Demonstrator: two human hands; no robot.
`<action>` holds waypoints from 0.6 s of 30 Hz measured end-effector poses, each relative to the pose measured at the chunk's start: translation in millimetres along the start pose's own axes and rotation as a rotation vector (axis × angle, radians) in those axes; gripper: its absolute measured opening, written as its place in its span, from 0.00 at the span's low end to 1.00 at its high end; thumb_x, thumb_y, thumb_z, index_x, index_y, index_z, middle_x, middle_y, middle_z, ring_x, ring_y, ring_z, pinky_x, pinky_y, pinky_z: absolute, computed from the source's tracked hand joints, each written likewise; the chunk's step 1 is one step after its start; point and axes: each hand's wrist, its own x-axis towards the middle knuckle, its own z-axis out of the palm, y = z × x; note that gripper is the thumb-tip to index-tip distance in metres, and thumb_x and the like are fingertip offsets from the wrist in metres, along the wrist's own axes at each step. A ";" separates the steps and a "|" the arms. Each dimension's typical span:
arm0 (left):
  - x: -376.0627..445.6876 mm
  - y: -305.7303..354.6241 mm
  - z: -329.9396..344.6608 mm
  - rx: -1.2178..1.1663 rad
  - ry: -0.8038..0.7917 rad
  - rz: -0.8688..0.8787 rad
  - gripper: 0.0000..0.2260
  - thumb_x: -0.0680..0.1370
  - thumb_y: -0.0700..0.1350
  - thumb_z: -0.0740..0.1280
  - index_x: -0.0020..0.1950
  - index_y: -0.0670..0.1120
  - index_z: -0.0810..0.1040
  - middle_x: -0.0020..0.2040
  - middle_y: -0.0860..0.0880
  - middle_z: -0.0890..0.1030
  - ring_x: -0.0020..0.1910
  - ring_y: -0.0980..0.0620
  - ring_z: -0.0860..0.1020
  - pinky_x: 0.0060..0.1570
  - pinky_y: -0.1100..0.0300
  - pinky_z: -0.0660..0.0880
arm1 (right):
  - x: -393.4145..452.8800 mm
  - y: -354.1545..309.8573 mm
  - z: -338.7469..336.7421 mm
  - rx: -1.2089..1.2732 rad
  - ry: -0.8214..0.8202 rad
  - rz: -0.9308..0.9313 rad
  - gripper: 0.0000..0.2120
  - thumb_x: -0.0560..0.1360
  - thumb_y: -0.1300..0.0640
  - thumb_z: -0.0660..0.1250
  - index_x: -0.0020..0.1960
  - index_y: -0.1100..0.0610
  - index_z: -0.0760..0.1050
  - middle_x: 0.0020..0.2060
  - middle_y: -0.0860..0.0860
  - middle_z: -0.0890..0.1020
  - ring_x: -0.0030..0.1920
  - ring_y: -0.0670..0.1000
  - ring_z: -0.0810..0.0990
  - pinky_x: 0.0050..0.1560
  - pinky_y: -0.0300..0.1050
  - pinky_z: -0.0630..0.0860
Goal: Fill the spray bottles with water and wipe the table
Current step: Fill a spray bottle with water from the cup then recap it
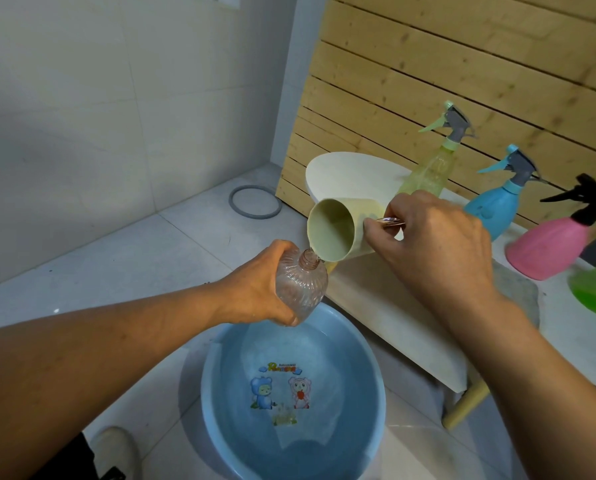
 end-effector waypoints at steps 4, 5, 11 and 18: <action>-0.6 0.1 0.1 0.003 -0.001 0.002 0.47 0.61 0.47 0.86 0.70 0.60 0.61 0.61 0.59 0.73 0.61 0.55 0.76 0.52 0.64 0.80 | 0.0 -0.7 -0.7 -0.006 0.010 -0.001 0.16 0.77 0.43 0.67 0.38 0.54 0.75 0.35 0.51 0.76 0.34 0.54 0.70 0.33 0.44 0.63; -0.7 0.1 0.3 0.003 -0.002 0.001 0.47 0.61 0.47 0.86 0.71 0.60 0.61 0.62 0.59 0.73 0.61 0.54 0.76 0.52 0.64 0.80 | -0.2 -1.0 -0.8 -0.010 0.012 -0.002 0.16 0.77 0.44 0.68 0.38 0.54 0.75 0.35 0.52 0.76 0.34 0.55 0.70 0.33 0.44 0.63; -1.4 0.2 0.5 -0.007 -0.007 -0.001 0.47 0.61 0.46 0.86 0.71 0.61 0.61 0.62 0.59 0.73 0.62 0.55 0.76 0.52 0.64 0.81 | -1.2 -2.4 -1.2 -0.033 0.016 -0.034 0.16 0.78 0.44 0.67 0.39 0.55 0.75 0.35 0.51 0.76 0.35 0.55 0.72 0.32 0.44 0.66; -0.8 0.9 1.6 -0.005 -0.018 0.001 0.47 0.61 0.47 0.86 0.71 0.61 0.61 0.63 0.59 0.72 0.63 0.54 0.75 0.55 0.59 0.82 | -1.8 -2.5 -1.6 -0.048 0.021 -0.054 0.15 0.78 0.44 0.67 0.41 0.55 0.76 0.35 0.51 0.75 0.35 0.53 0.70 0.32 0.44 0.65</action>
